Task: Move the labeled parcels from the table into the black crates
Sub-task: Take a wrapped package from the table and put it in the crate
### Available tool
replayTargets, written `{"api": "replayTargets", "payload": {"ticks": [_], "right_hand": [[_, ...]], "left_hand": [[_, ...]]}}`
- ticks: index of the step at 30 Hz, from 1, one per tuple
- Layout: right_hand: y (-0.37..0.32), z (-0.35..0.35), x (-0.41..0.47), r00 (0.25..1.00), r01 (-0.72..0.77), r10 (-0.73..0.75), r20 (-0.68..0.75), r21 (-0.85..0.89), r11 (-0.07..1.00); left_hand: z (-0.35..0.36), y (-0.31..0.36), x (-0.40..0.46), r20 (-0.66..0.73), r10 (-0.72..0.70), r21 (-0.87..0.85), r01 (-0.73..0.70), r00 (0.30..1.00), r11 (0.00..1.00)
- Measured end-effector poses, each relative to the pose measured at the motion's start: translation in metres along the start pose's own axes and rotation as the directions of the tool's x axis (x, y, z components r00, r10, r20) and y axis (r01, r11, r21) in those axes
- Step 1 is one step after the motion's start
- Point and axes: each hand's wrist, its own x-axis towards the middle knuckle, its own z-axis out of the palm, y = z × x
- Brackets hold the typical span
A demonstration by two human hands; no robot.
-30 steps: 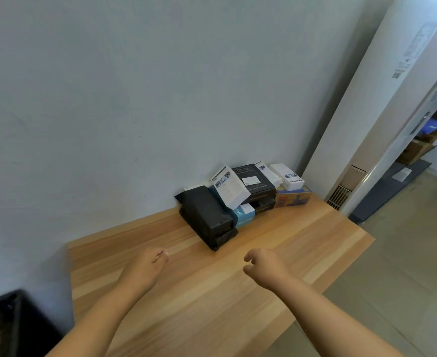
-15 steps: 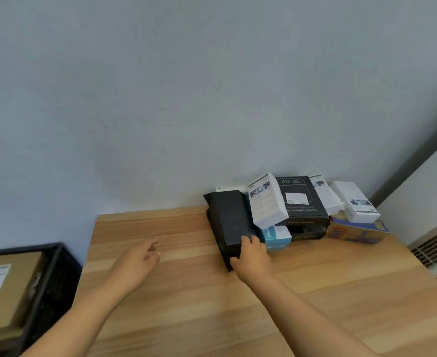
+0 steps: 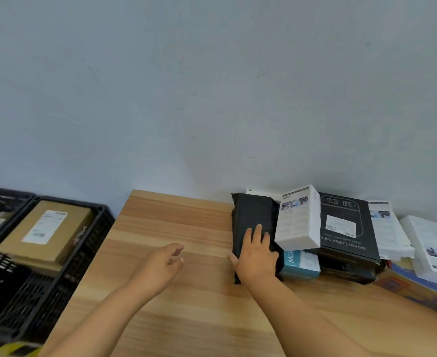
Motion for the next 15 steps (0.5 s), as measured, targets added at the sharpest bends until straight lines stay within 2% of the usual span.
{"api": "replayTargets", "payload": {"ticks": [5,11,15], "right_hand": [[-0.005,0.000,0.004,1.000,-0.004,0.004,0.018,0.031,1.000],[-0.002,0.002,-0.004,0.995,0.095,-0.096,0.028,0.039,0.995],[-0.006,0.000,-0.007,0.999,-0.012,0.010,0.044,0.058,0.998]], "left_hand": [[-0.001,0.001,-0.002,-0.018,-0.013,0.020,0.013,1.000,1.000],[-0.004,-0.002,0.001,-0.022,0.005,0.018,-0.004,1.000,1.000],[-0.005,-0.005,0.004,0.007,0.024,0.004,-0.024,1.000,1.000]]}}
